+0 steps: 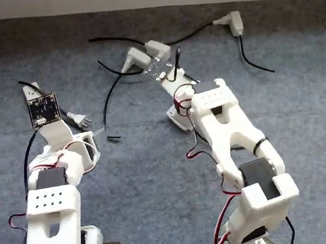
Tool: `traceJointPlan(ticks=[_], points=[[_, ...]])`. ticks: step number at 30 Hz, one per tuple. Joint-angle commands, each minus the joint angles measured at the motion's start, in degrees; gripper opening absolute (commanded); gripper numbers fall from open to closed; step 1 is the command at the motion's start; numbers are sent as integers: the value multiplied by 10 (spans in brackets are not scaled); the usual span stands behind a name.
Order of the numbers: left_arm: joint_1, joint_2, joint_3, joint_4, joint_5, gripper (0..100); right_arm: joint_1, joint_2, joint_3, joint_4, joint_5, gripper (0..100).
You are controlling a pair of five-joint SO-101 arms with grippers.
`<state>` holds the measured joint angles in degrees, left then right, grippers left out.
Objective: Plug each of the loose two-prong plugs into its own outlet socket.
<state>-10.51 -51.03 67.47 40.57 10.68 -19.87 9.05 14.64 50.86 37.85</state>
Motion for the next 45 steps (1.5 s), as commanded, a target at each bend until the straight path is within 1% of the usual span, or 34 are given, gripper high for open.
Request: traceJointPlan(ticks=[1,5,10,13,15,17,20,23,27,34,41,44,45], points=[[9,-9,-3,-12,3,295,9,-42,-38,23,6,192],[9,-9,-3,-12,3,295,10,-89,-85,70,6,192],[9,-8,-3,-12,3,295,38,-146,-142,141,3,192],[9,-8,-3,-12,3,295,47,-160,-153,175,-49,192],[9,-8,-3,-12,3,295,35,-153,-133,182,-64,192],[9,-8,-3,-12,3,295,7,-140,-109,181,-52,192],[15,-7,-3,-12,3,295,-42,-112,-76,148,-49,192],[15,-7,-3,-12,3,295,-61,-70,-49,93,-49,192],[15,-7,-3,-12,3,295,-60,7,-44,51,-49,192],[15,-7,-3,-12,3,295,-65,84,-87,50,-51,192],[15,-7,-2,-12,3,295,-47,120,-116,50,-51,183],[15,-7,-2,-12,3,295,-30,120,-119,50,-54,111],[15,-7,-2,-12,3,295,-23,120,-119,51,-68,79]])
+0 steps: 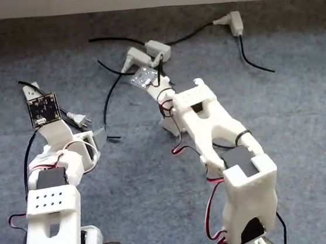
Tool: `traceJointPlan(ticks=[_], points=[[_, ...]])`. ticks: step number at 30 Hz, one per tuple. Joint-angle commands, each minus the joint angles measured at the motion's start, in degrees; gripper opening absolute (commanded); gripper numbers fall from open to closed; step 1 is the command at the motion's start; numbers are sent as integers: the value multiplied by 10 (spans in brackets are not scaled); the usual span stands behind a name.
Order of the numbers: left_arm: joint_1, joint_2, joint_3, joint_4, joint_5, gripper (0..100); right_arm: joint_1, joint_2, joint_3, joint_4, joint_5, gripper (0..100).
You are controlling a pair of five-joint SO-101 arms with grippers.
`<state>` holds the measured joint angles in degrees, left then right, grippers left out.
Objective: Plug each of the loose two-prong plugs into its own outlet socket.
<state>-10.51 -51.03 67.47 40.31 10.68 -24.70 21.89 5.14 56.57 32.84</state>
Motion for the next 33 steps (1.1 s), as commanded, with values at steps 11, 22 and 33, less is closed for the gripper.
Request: traceJointPlan(ticks=[11,22,33], points=[[15,-7,-2,-10,3,295,99,-5,-177,152,-521,21],[15,-7,-2,-10,3,295,-22,1,-176,166,-824,170],[15,-7,-2,-11,3,295,-47,127,-170,184,-764,169]])
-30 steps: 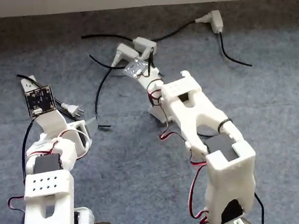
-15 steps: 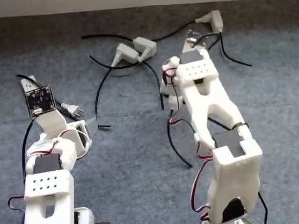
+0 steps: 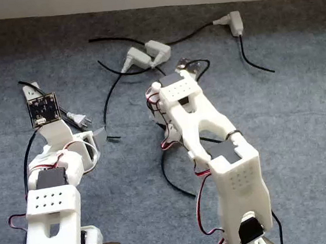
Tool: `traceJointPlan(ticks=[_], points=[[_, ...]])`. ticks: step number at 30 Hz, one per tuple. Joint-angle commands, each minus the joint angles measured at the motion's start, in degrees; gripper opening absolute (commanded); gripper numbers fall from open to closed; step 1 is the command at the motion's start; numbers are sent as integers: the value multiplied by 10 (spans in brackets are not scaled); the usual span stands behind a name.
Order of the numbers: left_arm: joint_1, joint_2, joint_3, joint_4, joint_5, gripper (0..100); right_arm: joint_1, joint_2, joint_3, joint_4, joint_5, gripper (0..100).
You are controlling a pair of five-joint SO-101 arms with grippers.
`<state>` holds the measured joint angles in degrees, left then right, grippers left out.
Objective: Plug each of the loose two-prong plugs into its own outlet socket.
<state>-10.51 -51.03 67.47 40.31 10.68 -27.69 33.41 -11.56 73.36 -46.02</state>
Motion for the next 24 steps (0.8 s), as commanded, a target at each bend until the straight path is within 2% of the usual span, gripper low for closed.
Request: traceJointPlan(ticks=[1,8,17,24], points=[[15,-7,-2,-11,3,295,-24,10,-3,21,26,169],[15,-7,-2,-11,3,295,-90,-17,-21,28,57,169],[15,-7,-2,-11,3,295,-86,-23,-23,20,-91,169],[14,-7,-2,-11,3,295,-106,-22,-68,-44,-197,169]])
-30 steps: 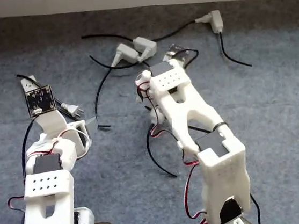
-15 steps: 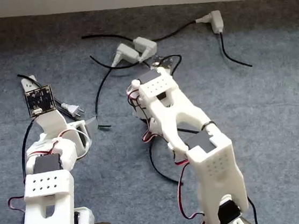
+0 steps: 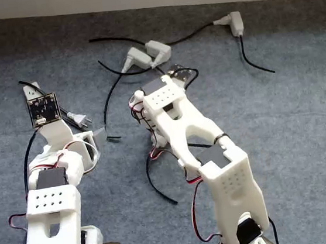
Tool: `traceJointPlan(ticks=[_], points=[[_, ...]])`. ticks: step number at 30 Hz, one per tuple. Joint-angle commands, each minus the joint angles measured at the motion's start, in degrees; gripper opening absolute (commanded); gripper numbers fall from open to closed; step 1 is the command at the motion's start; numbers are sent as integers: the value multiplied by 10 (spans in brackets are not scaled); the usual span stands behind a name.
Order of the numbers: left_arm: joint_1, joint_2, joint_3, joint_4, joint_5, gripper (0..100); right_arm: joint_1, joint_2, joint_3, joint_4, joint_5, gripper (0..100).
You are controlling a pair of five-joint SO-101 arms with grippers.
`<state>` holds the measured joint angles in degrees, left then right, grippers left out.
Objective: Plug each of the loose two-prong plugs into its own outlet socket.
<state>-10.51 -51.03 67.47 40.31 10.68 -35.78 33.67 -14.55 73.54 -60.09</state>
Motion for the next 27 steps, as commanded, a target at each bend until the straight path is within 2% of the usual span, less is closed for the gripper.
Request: traceJointPlan(ticks=[1,8,12,19,27], points=[[13,-7,-2,-11,3,295,-29,-25,-41,-60,-68,170],[12,-7,-2,-11,3,295,-33,-25,-38,-92,-97,188],[11,-7,-2,-11,3,295,-31,-25,-36,-83,-97,277],[11,-7,-2,-11,3,295,-19,-35,-59,6,-92,389],[11,-10,8,-31,3,295,87,-96,-187,144,42,394]])
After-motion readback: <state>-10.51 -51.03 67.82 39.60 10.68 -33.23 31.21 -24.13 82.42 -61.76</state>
